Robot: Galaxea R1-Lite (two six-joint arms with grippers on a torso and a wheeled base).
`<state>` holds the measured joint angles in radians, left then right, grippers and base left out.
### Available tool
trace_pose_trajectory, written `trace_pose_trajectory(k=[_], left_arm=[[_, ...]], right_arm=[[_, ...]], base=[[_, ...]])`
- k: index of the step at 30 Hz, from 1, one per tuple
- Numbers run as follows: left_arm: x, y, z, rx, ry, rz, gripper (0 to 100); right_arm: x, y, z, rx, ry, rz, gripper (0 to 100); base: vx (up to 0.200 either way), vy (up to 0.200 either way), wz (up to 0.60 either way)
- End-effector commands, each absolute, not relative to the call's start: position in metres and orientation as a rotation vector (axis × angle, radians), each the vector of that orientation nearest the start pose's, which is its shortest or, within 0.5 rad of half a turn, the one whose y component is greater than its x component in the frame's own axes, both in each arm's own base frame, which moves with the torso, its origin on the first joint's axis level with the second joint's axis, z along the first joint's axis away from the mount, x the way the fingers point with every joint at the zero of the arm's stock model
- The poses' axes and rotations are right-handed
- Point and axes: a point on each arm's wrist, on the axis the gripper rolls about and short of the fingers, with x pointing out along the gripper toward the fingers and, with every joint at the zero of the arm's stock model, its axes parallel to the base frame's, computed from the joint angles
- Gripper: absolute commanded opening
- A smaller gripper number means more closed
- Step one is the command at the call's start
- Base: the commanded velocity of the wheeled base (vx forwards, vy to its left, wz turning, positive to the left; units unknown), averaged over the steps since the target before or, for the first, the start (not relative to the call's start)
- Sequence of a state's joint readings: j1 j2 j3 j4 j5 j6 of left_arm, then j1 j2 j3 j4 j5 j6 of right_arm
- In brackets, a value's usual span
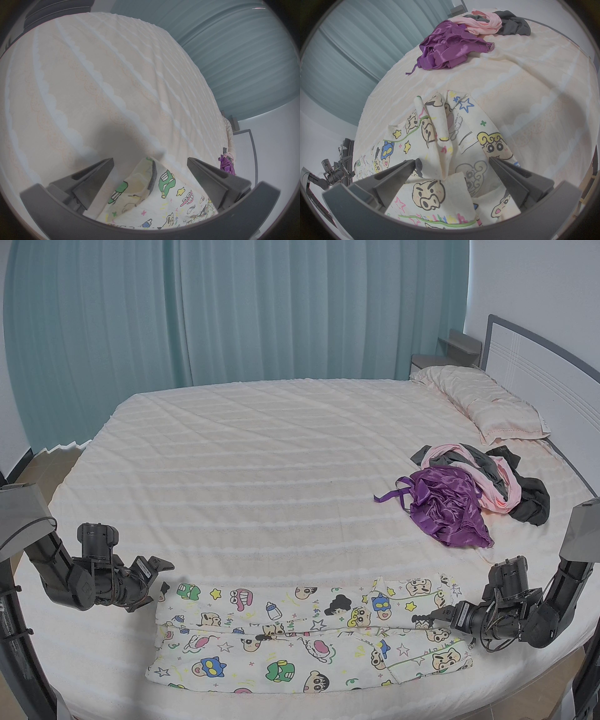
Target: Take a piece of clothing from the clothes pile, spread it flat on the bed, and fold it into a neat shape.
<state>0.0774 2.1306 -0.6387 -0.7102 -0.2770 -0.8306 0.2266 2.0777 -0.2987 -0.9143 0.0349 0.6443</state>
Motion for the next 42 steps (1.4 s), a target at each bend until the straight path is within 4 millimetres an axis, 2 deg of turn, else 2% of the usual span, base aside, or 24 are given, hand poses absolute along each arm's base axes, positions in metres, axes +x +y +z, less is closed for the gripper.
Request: trace_pose_trajectory(k=[1, 4, 9, 13, 19, 29, 42], left_arm=[[0.312, 0.025, 0.026, -0.918, 0.794, 0.153, 100], [0.302, 0.029, 0.029, -0.866, 0.804, 0.146, 100], [0.272, 0.026, 0.015, -0.646, 0.9, 0.062, 100], [0.262, 0.023, 0.009, -0.537, 0.944, -0.035, 100], [0.264, 0.015, 0.002, -0.402, 0.968, -0.137, 100], [0.277, -0.013, -0.008, -0.335, 0.993, -0.23, 100], [0.274, -0.017, -0.014, -0.321, 1.021, -0.239, 100]], right_arm=[[0.24, 0.056, -0.001, 0.52, 0.892, -0.038, 100], [0.239, 0.056, -0.001, 0.521, 0.885, -0.035, 100], [0.235, 0.055, 0.0, 0.524, 0.871, -0.029, 100], [0.233, 0.055, 0.0, 0.525, 0.867, -0.027, 100], [0.229, 0.055, 0.0, 0.522, 0.852, -0.015, 100], [0.225, 0.059, 0.0, 0.514, 0.861, 0.0, 100], [0.225, 0.06, 0.0, 0.511, 0.861, 0.001, 100]], base=[[0.0, 0.0, 0.0], [0.0, 0.0, 0.0], [0.0, 0.0, 0.0], [0.0, 0.0, 0.0], [0.0, 0.0, 0.0], [0.0, 0.0, 0.0], [0.0, 0.0, 0.0]])
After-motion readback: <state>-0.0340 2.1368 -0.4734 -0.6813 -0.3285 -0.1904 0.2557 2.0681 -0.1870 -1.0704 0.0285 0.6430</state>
